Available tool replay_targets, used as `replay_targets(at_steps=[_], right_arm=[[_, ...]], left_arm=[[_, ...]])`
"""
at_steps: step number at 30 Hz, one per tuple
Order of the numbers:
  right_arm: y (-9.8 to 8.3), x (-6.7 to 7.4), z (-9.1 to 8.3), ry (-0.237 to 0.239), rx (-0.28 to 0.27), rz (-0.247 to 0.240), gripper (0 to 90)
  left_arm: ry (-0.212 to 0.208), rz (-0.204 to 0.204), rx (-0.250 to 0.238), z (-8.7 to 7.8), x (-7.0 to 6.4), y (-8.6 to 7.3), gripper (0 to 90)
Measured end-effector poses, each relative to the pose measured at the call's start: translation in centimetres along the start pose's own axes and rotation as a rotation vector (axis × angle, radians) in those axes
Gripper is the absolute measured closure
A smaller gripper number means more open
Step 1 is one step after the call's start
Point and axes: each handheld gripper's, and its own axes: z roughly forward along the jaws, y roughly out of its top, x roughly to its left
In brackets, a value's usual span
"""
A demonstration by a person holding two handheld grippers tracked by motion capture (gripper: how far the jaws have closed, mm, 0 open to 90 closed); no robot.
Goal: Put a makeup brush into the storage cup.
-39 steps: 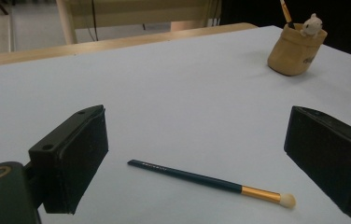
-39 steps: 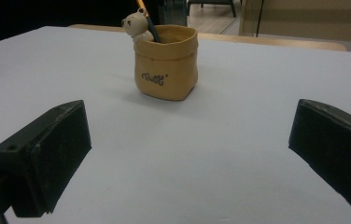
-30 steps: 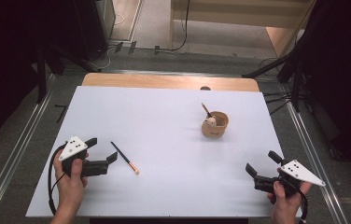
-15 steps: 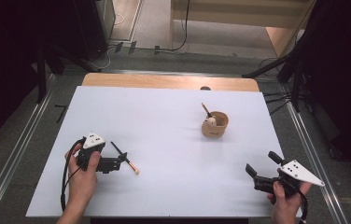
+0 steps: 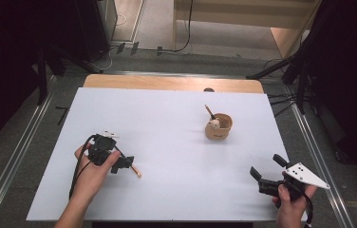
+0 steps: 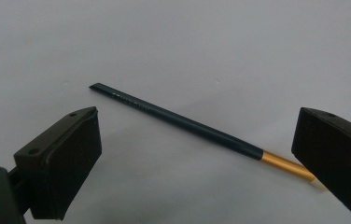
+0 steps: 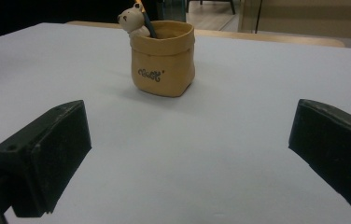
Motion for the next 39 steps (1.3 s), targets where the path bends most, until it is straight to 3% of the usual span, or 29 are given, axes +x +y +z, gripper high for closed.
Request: replay_targets(at_steps=[8,11,16,20,28,31,39], right_arm=[[0.0,0.0,0.1,-0.001,0.002,-0.001,0.0],[0.0,0.0,0.1,-0.001,0.002,-0.002,0.0],[0.0,0.0,0.1,-0.002,0.002,-0.003,0.0],[-0.1,0.0,0.0,-0.003,0.004,0.002,0.0],[-0.1,0.0,0.2,-0.004,0.008,0.004,0.0],[-0.1,0.0,0.3,-0.006,0.01,0.004,0.0],[-0.1,0.2,0.5,-0.002,0.016,0.005,0.0]], left_arm=[[0.01,-0.014,0.076,0.9,-1.0,0.3,1.1],[0.067,0.024,0.103,1.1,-1.3,0.3,1.1],[0.068,0.019,0.127,1.7,-1.4,0.2,2.5],[0.076,0.044,0.134,1.8,-1.5,0.1,6.8],[0.096,0.076,0.137,1.3,-1.0,0.1,23.0],[0.111,0.082,0.143,1.1,-0.8,0.1,33.2],[0.102,0.088,0.156,0.6,-0.2,0.2,59.5]])
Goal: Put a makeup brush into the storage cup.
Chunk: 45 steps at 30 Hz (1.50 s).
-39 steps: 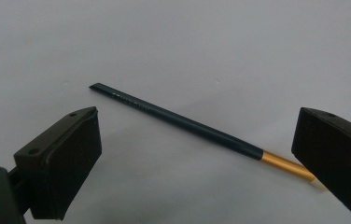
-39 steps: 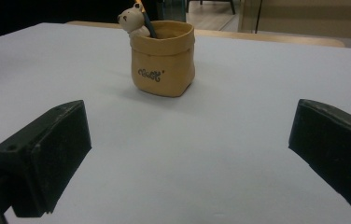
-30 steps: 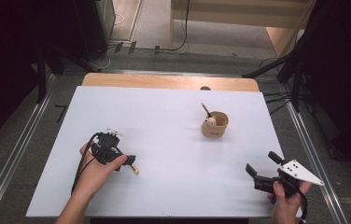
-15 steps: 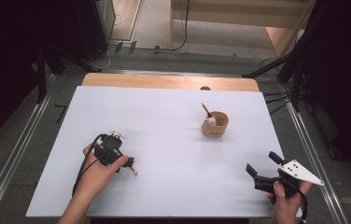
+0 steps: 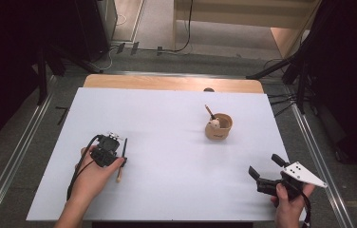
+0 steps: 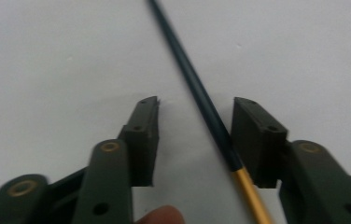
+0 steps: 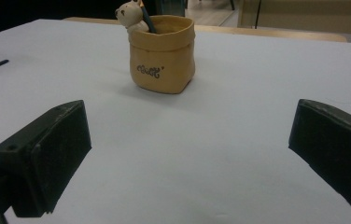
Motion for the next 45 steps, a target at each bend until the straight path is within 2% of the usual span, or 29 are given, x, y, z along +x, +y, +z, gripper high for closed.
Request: replay_targets(at_steps=[2,4,7,11,13,14,15,16,17,20,21,25,27,30,36,37,40,41,42,43,45], right_arm=[[0.0,0.1,0.1,0.0,0.001,-0.001,0.0],[0.0,0.1,0.1,0.001,0.002,0.002,0.0],[0.1,0.4,0.3,0.004,0.006,-0.005,0.0],[0.1,0.6,0.5,0.009,0.011,0.0,0.0],[0.2,0.7,0.6,0.02,0.014,0.007,0.0],[0.2,0.8,0.7,0.026,0.015,0.006,0.0],[0.2,0.8,0.7,0.026,0.015,0.006,0.0],[0.3,0.8,0.7,0.028,0.018,0.006,0.0],[0.4,0.9,0.8,0.038,0.018,0.009,0.0],[0.5,1.0,0.8,0.047,0.018,0.02,0.0],[0.7,1.0,0.8,0.055,0.017,0.024,0.0],[1.4,1.1,1.0,0.062,0.019,0.014,0.0],[1.6,1.2,1.0,0.064,0.018,0.013,0.0],[2.6,1.9,1.4,0.081,0.023,-0.007,0.0],[3.7,3.1,2.1,0.113,0.028,-0.043,0.0],[3.9,3.3,2.2,0.115,0.028,-0.042,0.0],[4.2,3.5,2.5,0.122,0.024,-0.045,0.0],[4.6,3.8,2.8,0.129,0.021,-0.045,0.0],[4.9,3.9,3.0,0.13,0.02,-0.044,0.0],[5.1,4.1,3.1,0.133,0.017,-0.041,0.0],[5.7,4.4,3.5,0.137,0.011,-0.039,0.0]], left_arm=[[-0.01,0.012,0.016,-0.1,0.2,0.1,67.3],[-0.014,0.006,0.024,-0.1,0.3,0.1,72.0],[-0.012,0.019,0.031,-0.1,0.3,0.2,74.1],[0.016,0.079,0.029,0.0,-0.1,0.1,74.5],[0.017,0.09,0.024,0.0,-0.2,0.1,74.8],[0.011,0.094,0.022,0.0,-0.3,0.1,75.8],[0.011,0.094,0.022,0.0,-0.3,0.1,80.8],[-0.005,0.104,0.023,-0.1,-0.2,0.1,80.8],[0.001,0.113,0.017,-0.1,-0.3,0.0,84.2],[-0.005,0.118,0.016,-0.1,-0.2,0.0,84.4],[-0.02,0.112,0.014,-0.1,0.0,0.0,84.4],[-0.044,0.108,0.003,-0.2,0.3,0.0,84.5],[-0.05,0.101,-0.009,-0.2,0.4,0.0,84.5],[-0.091,0.093,-0.06,-0.9,0.6,0.2,84.5],[-0.132,0.104,-0.139,-2.0,0.3,0.7,84.5],[-0.145,0.104,-0.153,-2.2,0.3,0.8,84.5],[-0.149,0.107,-0.179,-2.6,0.1,1.1,84.5],[-0.167,0.099,-0.211,-2.8,-0.1,1.3,84.6],[-0.167,0.099,-0.211,-2.8,-0.1,1.3,84.5],[-0.189,0.104,-0.235,-3.1,-0.3,1.6,84.5],[-0.196,0.102,-0.253,-3.1,-0.5,1.9,84.6]])
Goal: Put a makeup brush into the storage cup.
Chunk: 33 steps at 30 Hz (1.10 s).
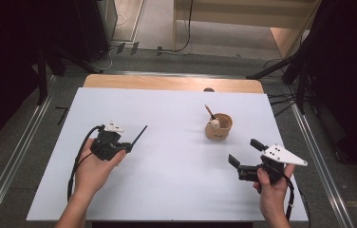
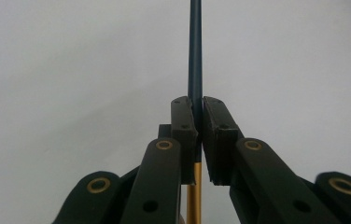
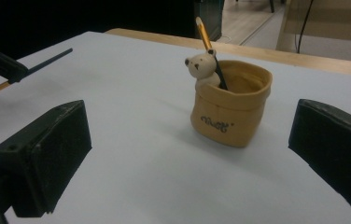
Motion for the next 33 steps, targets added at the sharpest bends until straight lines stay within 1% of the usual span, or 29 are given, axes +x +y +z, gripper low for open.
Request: replay_targets(at_steps=[1,2,4,5,7,9,10,12,14,15,16,17,18,19,20,21,22,24,25,26,29,30,31,32,33], right_arm=[[0.3,0.2,0.2,0.001,0.0,0.001,0.0],[0.6,0.4,0.5,0.003,-0.002,0.004,0.0],[1.3,0.8,0.9,0.005,-0.011,0.004,0.0],[1.3,0.8,0.9,0.005,-0.011,0.004,0.0],[2.3,1.6,1.8,0.006,-0.018,0.002,0.5],[2.7,1.8,2.0,0.009,-0.02,-0.001,0.5],[3.2,2.3,2.6,0.016,-0.023,-0.008,0.5],[3.7,2.7,3.0,0.022,-0.027,-0.01,0.5],[4.1,3.1,3.5,0.027,-0.03,-0.012,0.5],[4.1,3.1,3.5,0.027,-0.03,-0.012,0.5],[4.5,3.4,3.9,0.034,-0.031,-0.01,0.5],[4.7,3.6,4.1,0.038,-0.035,-0.01,0.5],[4.9,3.7,4.3,0.043,-0.036,-0.003,0.5],[4.9,3.7,4.3,0.043,-0.036,-0.003,0.5],[5.3,4.0,4.8,0.05,-0.037,0.002,0.6],[5.5,4.1,5.0,0.054,-0.039,0.007,0.9],[5.5,4.1,5.0,0.054,-0.039,0.007,0.9],[6.2,4.5,5.5,0.061,-0.037,0.01,4.6],[6.2,4.5,5.5,0.061,-0.037,0.01,4.6],[6.5,4.9,5.9,0.084,-0.041,0.024,8.7],[6.6,5.4,6.3,0.102,-0.041,0.04,10.4],[6.5,5.7,6.4,0.111,-0.046,0.046,11.0],[6.5,5.9,6.6,0.119,-0.044,0.052,11.7],[6.4,6.1,6.8,0.128,-0.035,0.051,12.0],[6.4,6.3,6.9,0.134,-0.03,0.048,12.8]], left_arm=[[0.0,0.0,0.0,0.0,0.0,0.0,84.5],[-0.02,-0.008,-0.018,0.3,0.0,0.2,84.6],[-0.037,-0.013,-0.039,0.5,-0.1,0.4,84.6],[-0.037,-0.013,-0.039,0.5,-0.1,0.4,84.6],[-0.054,-0.012,-0.064,0.7,-0.6,0.9,84.6],[-0.057,-0.006,-0.07,0.7,-0.8,1.0,84.6],[-0.063,0.002,-0.084,0.7,-1.1,1.3,84.5],[-0.067,0.016,-0.099,0.8,-1.4,1.6,84.6],[-0.085,0.016,-0.122,0.8,-1.6,1.9,84.5],[-0.085,0.016,-0.122,0.8,-1.6,1.9,84.5],[-0.097,0.016,-0.143,0.8,-1.7,2.1,84.6],[-0.097,0.016,-0.143,0.8,-1.7,2.1,84.5],[-0.107,0.018,-0.157,0.8,-1.9,2.2,84.5],[-0.107,0.018,-0.157,0.8,-1.9,2.2,84.6],[-0.106,0.018,-0.17,0.8,-2.1,2.1,84.6],[-0.116,0.012,-0.177,0.9,-2.2,2.1,84.6],[-0.116,0.012,-0.177,0.9,-2.2,2.1,84.6],[-0.126,-0.001,-0.206,0.8,-2.2,2.0,84.6],[-0.126,-0.001,-0.206,0.8,-2.2,2.0,84.6],[-0.137,-0.007,-0.227,0.8,-2.2,2.0,84.6],[-0.16,-0.003,-0.254,0.8,-2.5,1.9,84.6],[-0.175,-0.002,-0.266,0.9,-2.6,1.9,84.6],[-0.188,0.01,-0.277,0.9,-2.8,2.0,84.5],[-0.188,0.01,-0.277,0.9,-2.8,2.0,84.6],[-0.213,0.029,-0.293,0.9,-3.3,2.0,84.5]])
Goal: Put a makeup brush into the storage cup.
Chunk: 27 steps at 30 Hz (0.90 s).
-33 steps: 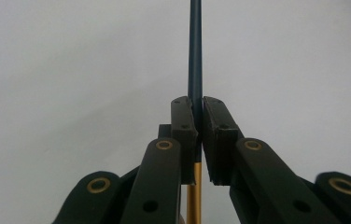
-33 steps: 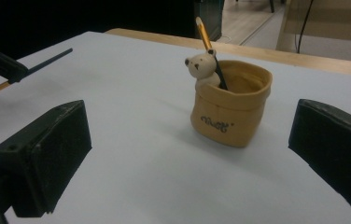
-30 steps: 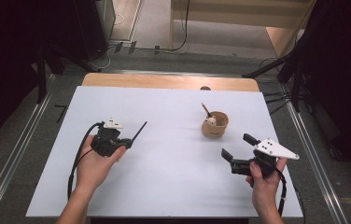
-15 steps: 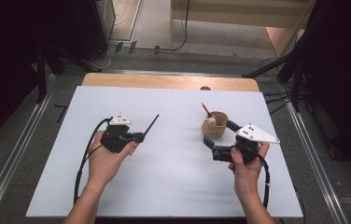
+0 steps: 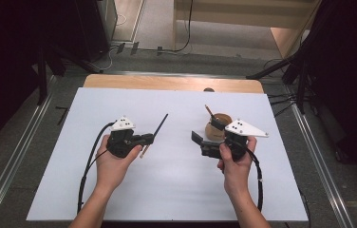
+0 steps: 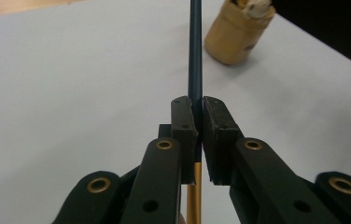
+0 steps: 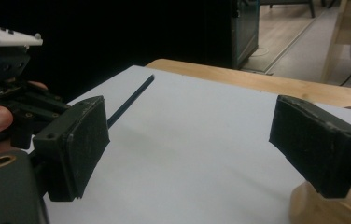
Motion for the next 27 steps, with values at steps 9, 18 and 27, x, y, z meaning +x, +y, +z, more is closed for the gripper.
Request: replay_targets(at_steps=[9,18,27], right_arm=[[-1.5,0.8,1.1,0.052,0.034,0.096,17.9],[-1.8,2.1,1.7,0.055,0.001,0.172,37.7],[-2.5,2.4,2.5,0.123,0.006,0.285,53.6]], left_arm=[[-0.083,-0.001,-0.051,0.7,-0.9,-0.3,84.5],[-0.155,-0.002,-0.105,1.6,-1.9,-0.8,84.5],[-0.177,0.031,-0.141,1.8,-3.1,-0.9,84.5]])
